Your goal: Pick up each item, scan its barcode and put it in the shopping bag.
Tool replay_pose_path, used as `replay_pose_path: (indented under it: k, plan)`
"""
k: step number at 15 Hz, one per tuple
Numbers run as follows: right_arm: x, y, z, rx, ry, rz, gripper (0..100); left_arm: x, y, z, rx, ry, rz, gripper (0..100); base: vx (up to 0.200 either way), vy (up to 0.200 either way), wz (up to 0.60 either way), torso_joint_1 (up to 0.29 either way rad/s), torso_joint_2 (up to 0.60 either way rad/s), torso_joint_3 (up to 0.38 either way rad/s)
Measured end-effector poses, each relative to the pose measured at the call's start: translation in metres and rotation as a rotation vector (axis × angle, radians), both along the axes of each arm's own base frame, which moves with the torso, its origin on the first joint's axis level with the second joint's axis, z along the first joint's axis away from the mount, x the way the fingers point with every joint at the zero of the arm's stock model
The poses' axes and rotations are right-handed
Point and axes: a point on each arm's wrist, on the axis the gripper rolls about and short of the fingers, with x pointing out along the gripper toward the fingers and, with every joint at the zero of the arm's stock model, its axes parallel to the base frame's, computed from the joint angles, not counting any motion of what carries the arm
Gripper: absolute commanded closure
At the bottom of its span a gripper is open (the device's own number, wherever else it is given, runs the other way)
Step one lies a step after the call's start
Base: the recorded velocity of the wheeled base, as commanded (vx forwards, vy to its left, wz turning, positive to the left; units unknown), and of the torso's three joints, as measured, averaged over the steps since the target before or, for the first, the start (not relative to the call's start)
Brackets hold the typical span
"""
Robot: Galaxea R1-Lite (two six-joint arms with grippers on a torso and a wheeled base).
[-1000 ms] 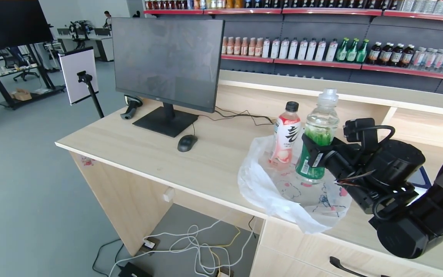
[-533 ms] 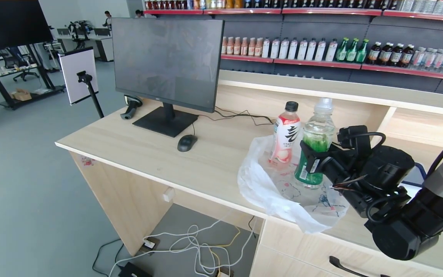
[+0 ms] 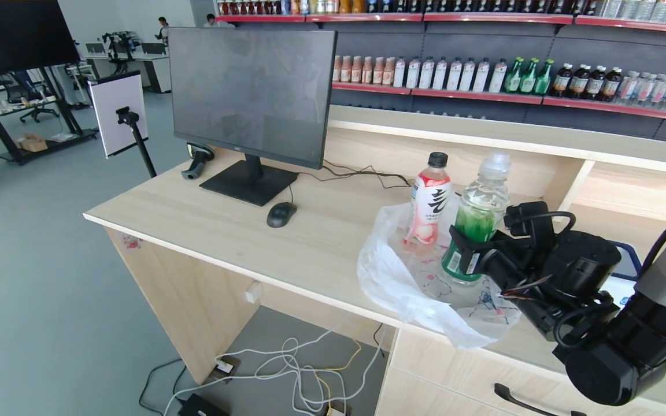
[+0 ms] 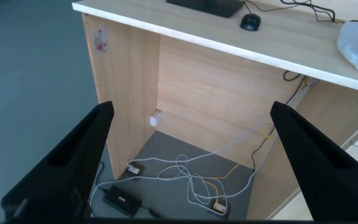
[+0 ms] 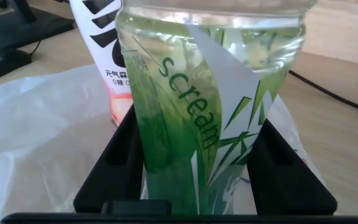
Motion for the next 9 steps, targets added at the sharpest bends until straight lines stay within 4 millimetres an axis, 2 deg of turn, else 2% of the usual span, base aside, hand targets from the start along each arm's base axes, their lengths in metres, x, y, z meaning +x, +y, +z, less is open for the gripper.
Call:
replay_pose_path:
  k: [9]
  plan:
    - [-0.0069,-0.0047,-0.0040,-0.009,0.030,-0.008,100,0.0000,0.0000,0.0000,-0.002,0.000,0.000,0,0.000,0.000,0.00,0.000,0.00,0.000]
